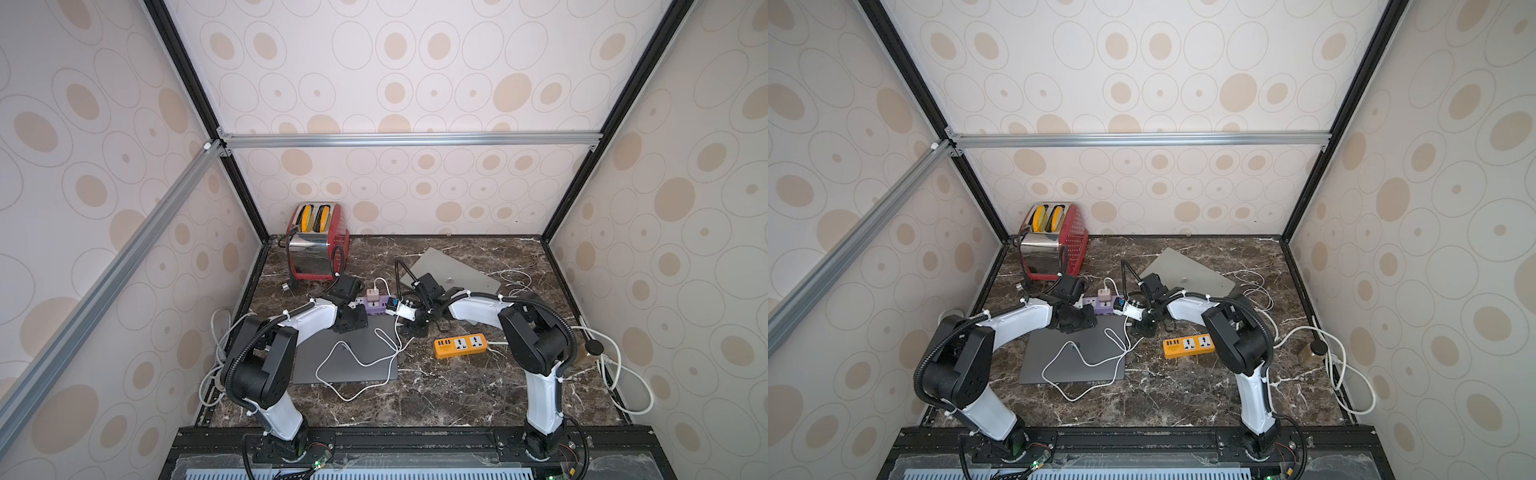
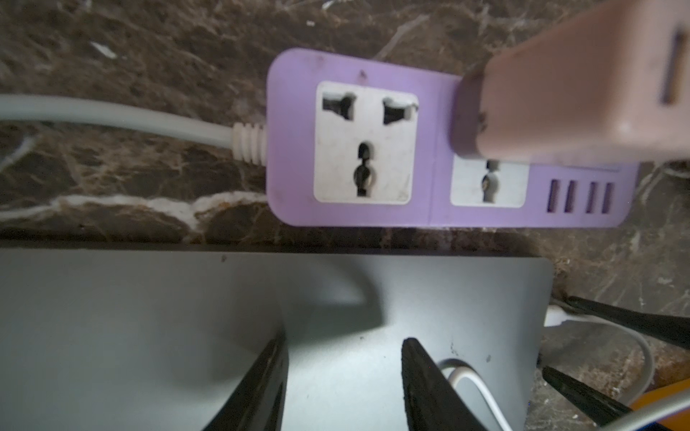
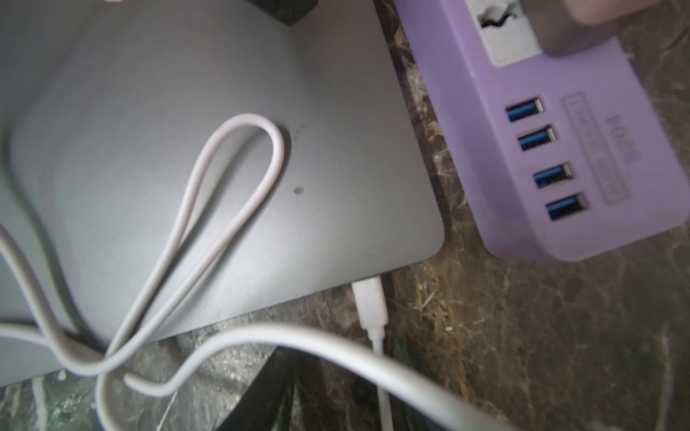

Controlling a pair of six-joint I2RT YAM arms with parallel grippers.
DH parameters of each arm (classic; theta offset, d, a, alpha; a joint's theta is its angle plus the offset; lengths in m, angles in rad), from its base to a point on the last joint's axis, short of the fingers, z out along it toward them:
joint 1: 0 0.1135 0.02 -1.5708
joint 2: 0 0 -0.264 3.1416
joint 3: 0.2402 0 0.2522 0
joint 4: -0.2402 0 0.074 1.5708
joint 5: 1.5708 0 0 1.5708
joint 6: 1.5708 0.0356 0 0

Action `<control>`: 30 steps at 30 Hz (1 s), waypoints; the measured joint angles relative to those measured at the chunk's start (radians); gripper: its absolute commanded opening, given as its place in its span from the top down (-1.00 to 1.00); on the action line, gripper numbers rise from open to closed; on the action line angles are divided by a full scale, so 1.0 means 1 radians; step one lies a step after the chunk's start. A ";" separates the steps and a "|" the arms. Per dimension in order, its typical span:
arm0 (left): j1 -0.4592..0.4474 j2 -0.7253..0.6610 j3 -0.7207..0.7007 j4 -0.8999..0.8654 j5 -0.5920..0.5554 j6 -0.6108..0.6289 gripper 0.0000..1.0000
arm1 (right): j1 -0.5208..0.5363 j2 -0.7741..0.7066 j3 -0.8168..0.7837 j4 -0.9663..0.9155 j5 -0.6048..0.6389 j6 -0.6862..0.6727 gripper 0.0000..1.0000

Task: Unplug the laptop charger
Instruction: Remove the charging cable from the laptop.

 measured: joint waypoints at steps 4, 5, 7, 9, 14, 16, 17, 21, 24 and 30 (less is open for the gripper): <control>0.000 0.001 0.001 0.000 0.000 0.000 -0.03 | 0.002 0.018 0.021 0.012 -0.005 0.004 0.09; 0.000 0.001 0.001 0.000 0.000 0.000 -0.03 | 0.002 0.023 0.026 0.016 -0.006 0.005 0.09; 0.000 0.001 0.001 0.000 0.000 0.000 -0.03 | 0.003 0.034 0.037 0.023 -0.011 0.004 0.13; 0.000 0.003 0.003 0.000 0.000 0.000 -0.03 | 0.003 0.047 0.053 0.023 -0.018 0.001 0.20; 0.001 0.007 0.006 0.003 0.000 0.000 -0.03 | 0.002 0.058 0.070 0.012 -0.024 -0.008 0.47; 0.002 0.007 0.006 0.003 0.000 0.000 -0.03 | 0.003 0.058 0.070 0.010 -0.028 -0.010 0.60; 0.002 0.008 0.006 0.004 0.000 0.000 -0.02 | 0.003 0.058 0.069 0.010 -0.027 -0.013 0.67; 0.002 0.011 0.009 0.007 0.000 0.000 -0.03 | 0.002 0.057 0.066 0.017 -0.026 -0.028 0.79; 0.003 0.012 0.009 0.008 0.000 0.000 -0.03 | 0.002 0.054 0.061 0.021 -0.023 -0.041 0.83; 0.004 0.014 0.009 0.013 -0.001 0.000 -0.03 | 0.005 0.048 0.058 0.020 -0.007 -0.074 0.85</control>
